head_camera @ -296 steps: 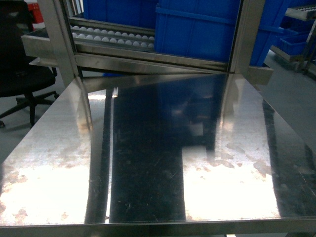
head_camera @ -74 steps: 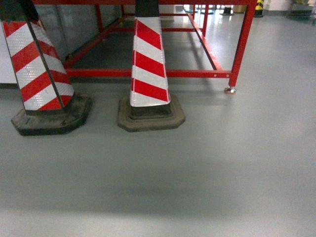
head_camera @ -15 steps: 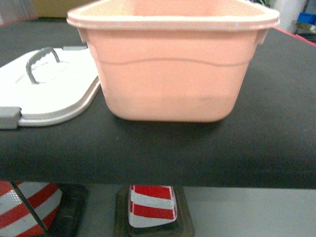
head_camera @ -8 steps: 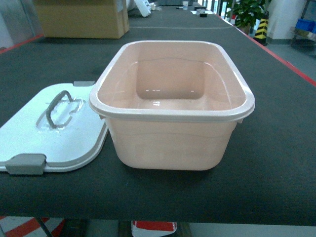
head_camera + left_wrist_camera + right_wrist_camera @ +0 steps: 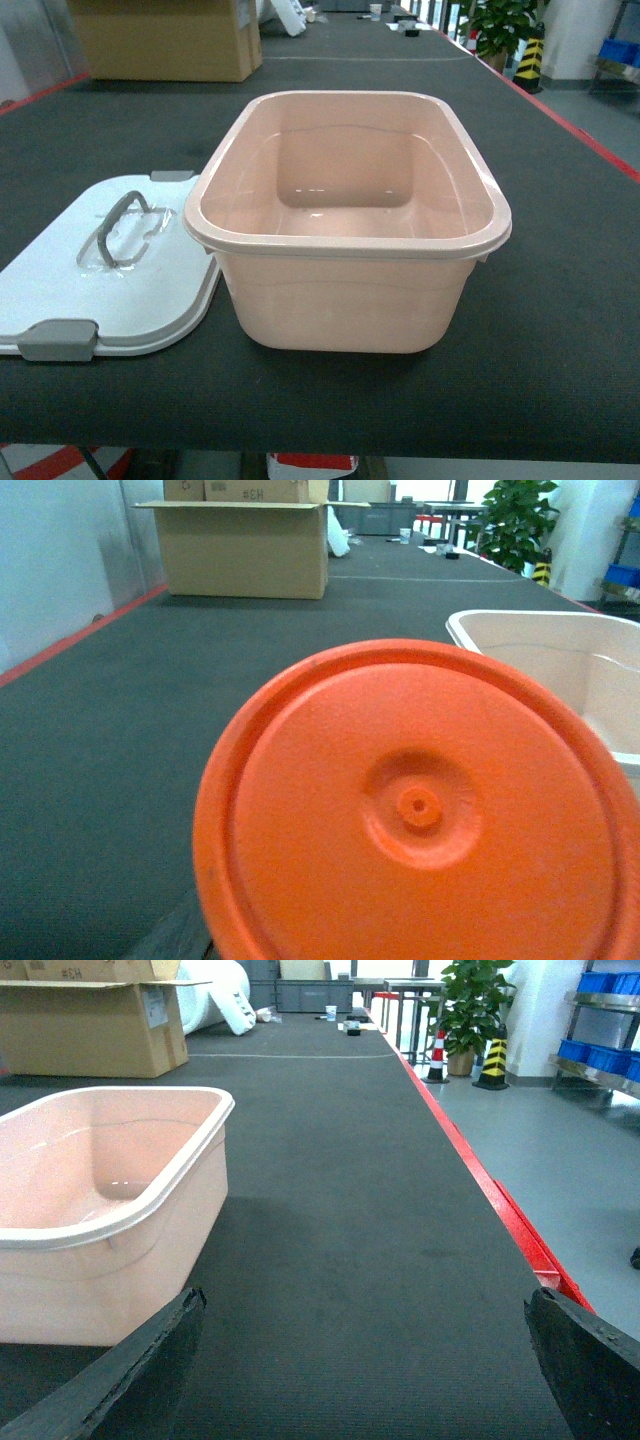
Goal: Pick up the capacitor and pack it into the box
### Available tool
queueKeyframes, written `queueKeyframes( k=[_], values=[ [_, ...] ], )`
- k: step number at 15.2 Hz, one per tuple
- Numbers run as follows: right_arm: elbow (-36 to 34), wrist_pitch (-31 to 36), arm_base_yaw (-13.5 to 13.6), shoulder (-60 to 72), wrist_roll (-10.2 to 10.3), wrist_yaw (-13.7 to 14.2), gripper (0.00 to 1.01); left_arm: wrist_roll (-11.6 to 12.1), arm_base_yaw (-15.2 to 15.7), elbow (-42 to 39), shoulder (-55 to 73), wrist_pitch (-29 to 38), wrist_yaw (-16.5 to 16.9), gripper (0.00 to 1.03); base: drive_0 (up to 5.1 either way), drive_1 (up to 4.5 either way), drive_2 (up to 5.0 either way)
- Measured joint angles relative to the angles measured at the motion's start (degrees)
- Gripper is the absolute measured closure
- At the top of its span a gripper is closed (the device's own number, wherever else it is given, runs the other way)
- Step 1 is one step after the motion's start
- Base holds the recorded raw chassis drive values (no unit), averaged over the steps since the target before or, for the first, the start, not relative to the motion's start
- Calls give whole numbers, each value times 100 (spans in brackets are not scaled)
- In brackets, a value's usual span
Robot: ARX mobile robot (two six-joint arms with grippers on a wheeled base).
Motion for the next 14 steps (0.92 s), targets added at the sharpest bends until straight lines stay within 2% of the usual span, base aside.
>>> queueKeyframes(
  k=[14],
  values=[
    [0,2,0,0,0,0,3,2,-9,2,9,-37,-44,59,0,0,0]
  ],
)
